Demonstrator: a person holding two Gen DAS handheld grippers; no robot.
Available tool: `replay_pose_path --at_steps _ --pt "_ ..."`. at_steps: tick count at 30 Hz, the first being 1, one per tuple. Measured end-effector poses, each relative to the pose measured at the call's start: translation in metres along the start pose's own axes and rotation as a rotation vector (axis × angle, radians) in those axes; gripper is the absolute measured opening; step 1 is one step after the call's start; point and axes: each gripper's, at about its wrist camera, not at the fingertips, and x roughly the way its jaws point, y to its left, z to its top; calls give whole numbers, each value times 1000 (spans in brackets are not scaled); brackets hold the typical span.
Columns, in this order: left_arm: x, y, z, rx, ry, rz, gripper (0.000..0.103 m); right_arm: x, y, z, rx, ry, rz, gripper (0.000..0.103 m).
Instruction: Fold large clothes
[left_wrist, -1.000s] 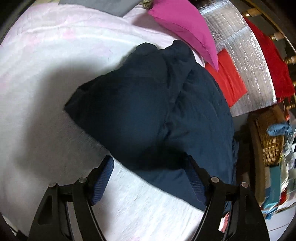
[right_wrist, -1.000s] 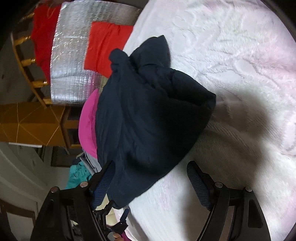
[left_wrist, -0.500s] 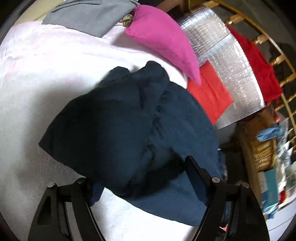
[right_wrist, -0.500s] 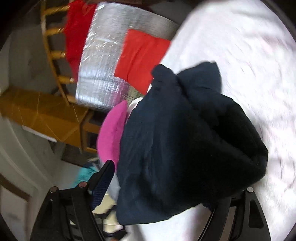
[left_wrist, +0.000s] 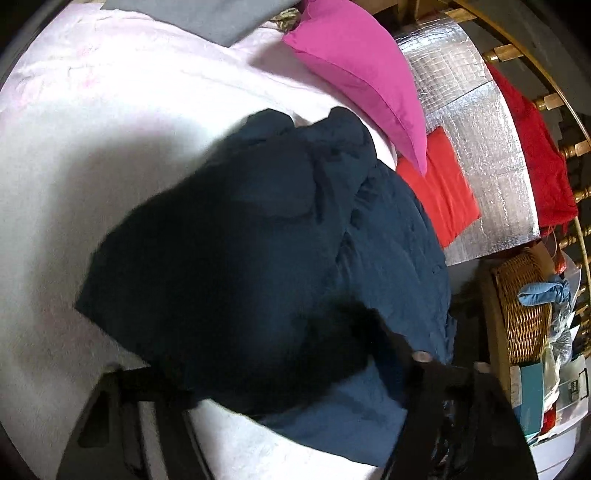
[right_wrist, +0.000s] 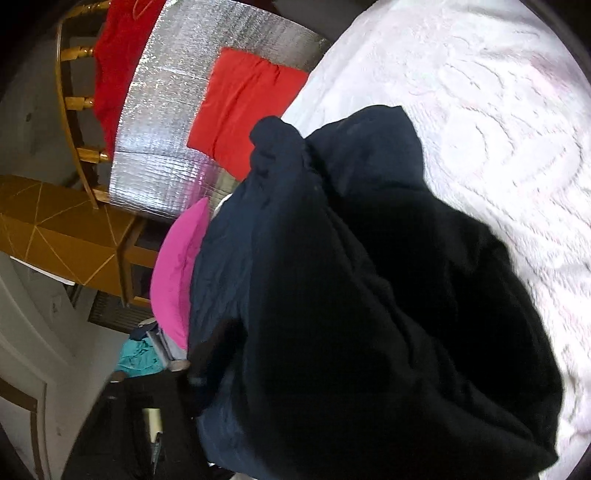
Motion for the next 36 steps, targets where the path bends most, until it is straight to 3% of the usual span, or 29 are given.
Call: replay_pose_path --at_steps 5,7,11,16,31,36 --pt "-16 -5 -3 79 -37 21 37 -5 20 -6 -144 -38 -75 45" --pt "-21 -12 -3 119 -59 28 33 -10 33 -11 -207 -63 -98 39" --pt "-39 -23 -4 181 -92 36 27 -23 48 -21 -281 -95 -112 36" --pt "-61 -26 -7 220 -101 41 25 -40 66 -41 -379 -120 -127 36" --pt "-108 -4 -37 275 -54 86 25 -83 54 -94 -428 -80 -149 36" --pt "-104 2 -43 286 -25 128 25 -84 49 -103 -433 -74 -169 36"
